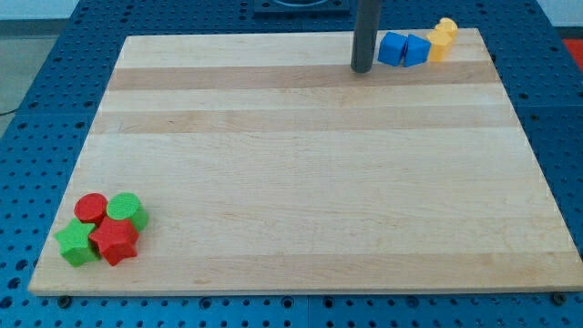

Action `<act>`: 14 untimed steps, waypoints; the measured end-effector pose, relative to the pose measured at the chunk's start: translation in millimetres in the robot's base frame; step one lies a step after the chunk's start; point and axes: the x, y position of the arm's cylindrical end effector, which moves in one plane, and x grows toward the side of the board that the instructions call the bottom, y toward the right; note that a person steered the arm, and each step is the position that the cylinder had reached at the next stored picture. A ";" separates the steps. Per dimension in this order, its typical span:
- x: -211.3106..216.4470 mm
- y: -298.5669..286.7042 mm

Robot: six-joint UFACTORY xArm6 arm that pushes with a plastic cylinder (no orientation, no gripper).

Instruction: Slide blue cube to the yellow heart

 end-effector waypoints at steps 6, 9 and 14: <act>-47.0 28.7; -81.9 29.5; -79.6 22.6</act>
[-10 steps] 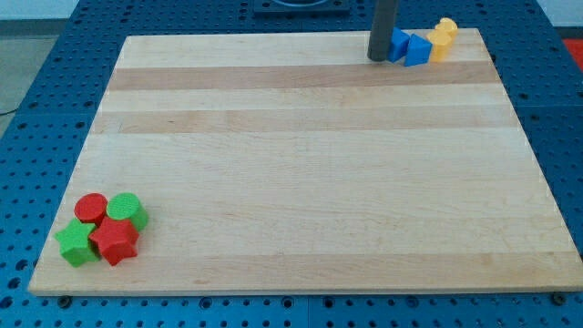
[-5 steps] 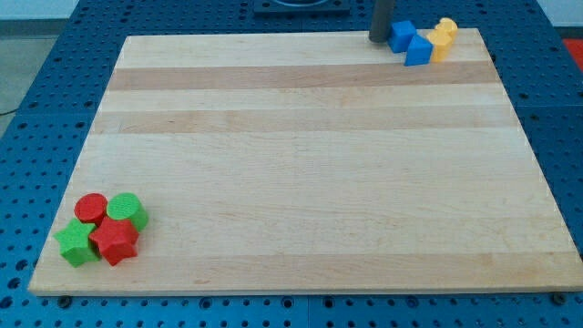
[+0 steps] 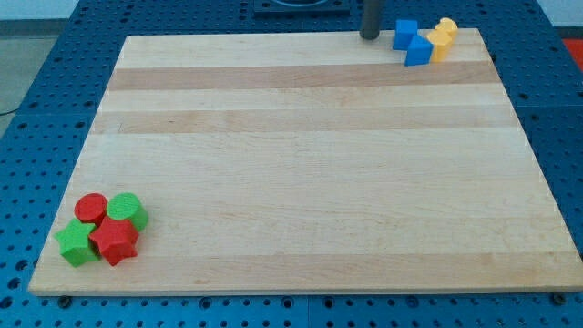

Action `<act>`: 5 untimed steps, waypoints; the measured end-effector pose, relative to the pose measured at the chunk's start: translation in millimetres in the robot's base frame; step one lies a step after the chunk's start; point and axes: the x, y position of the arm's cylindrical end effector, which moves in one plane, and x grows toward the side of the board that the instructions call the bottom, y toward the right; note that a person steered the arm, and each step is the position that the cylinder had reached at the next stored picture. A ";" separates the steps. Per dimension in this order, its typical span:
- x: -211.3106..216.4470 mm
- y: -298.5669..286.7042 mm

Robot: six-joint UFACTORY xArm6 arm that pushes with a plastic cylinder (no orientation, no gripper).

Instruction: Slide blue cube to the yellow heart

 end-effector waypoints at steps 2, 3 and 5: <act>0.7 24.9; 0.7 25.1; 0.7 51.9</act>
